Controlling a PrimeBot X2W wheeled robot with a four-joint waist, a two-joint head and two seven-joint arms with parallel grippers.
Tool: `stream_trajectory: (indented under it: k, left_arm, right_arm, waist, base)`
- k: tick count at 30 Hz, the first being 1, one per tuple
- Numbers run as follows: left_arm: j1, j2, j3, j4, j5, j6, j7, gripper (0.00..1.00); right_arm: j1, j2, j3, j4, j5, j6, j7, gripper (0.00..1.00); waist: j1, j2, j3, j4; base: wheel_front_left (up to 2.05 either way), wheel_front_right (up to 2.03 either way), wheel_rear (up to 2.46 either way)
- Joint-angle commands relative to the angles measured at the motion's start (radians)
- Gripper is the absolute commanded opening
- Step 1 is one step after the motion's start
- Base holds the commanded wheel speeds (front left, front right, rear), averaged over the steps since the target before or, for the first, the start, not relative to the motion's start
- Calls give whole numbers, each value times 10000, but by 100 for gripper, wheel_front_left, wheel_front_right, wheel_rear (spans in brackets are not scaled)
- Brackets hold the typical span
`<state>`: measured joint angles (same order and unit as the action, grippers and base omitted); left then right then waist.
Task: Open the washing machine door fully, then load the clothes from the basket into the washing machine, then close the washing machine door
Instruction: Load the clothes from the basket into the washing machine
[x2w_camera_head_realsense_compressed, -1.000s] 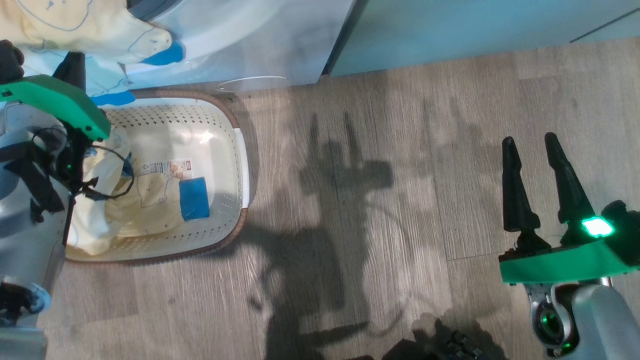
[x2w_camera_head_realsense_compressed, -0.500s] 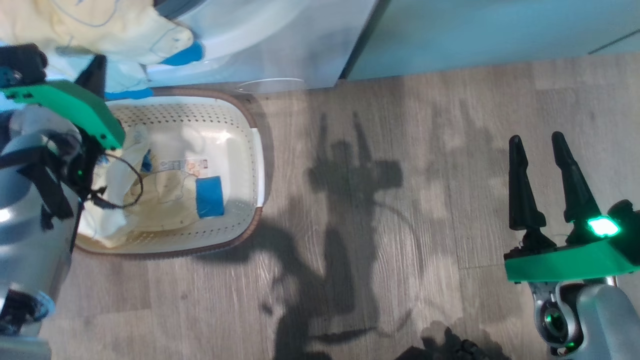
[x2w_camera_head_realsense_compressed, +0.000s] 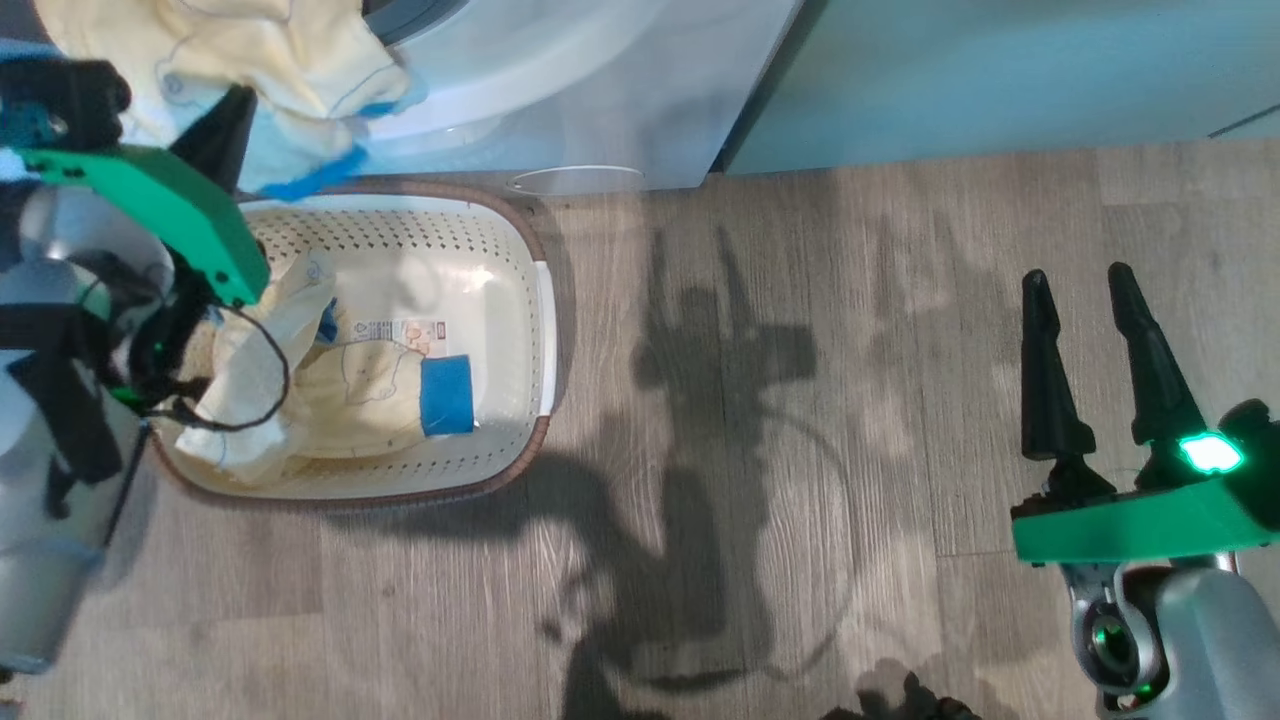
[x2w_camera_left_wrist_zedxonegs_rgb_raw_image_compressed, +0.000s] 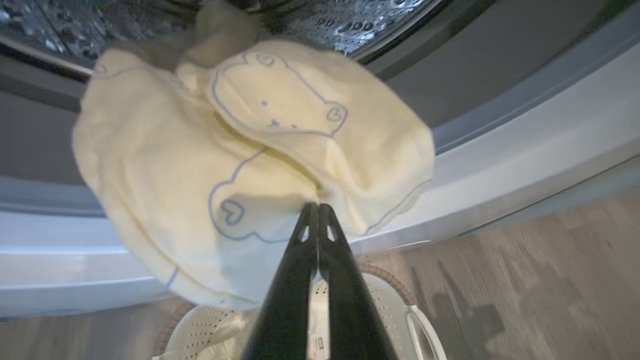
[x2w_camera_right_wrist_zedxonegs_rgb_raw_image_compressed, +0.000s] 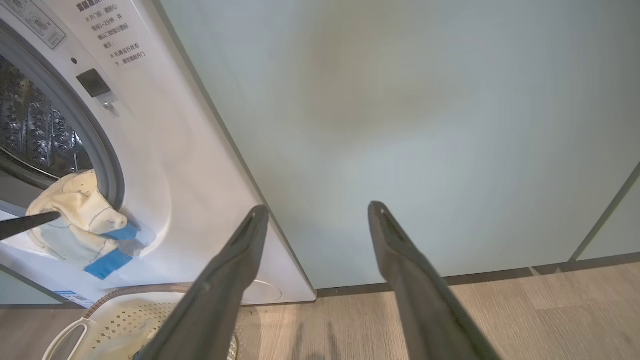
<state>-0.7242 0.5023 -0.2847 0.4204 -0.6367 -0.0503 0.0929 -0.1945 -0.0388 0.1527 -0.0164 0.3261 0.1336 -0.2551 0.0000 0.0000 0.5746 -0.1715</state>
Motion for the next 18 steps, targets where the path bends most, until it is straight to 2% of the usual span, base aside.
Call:
stream_trajectory:
  k: [1,8,12,18]
  left_arm:
    - [-58,728,541,-751,-64,147,187,0]
    - [-167,1710,1009,-2560,-54,784,1276,0]
    - [-708,2064,1257,-2713,-182,899,1755,0]
    - [-1790,2607,1445,-2192,-126,953,2306,0]
  right_arm:
    - [-2,-114,172,-301,56,-29,-67,100]
    - [-116,-114,340,-307,379,-29,-67,100]
    - [-218,-114,400,-317,587,-29,-67,100]
    - [-313,-114,496,-350,894,-29,-67,100]
  waist:
    - [0,0,-2,-45]
    - [0,0,77,-458]
    - [0,0,243,-764]
    - [0,0,566,-1290]
  base:
    - [0,0,0]
    - [0,0,0]
    - [0,0,0]
    - [0,0,0]
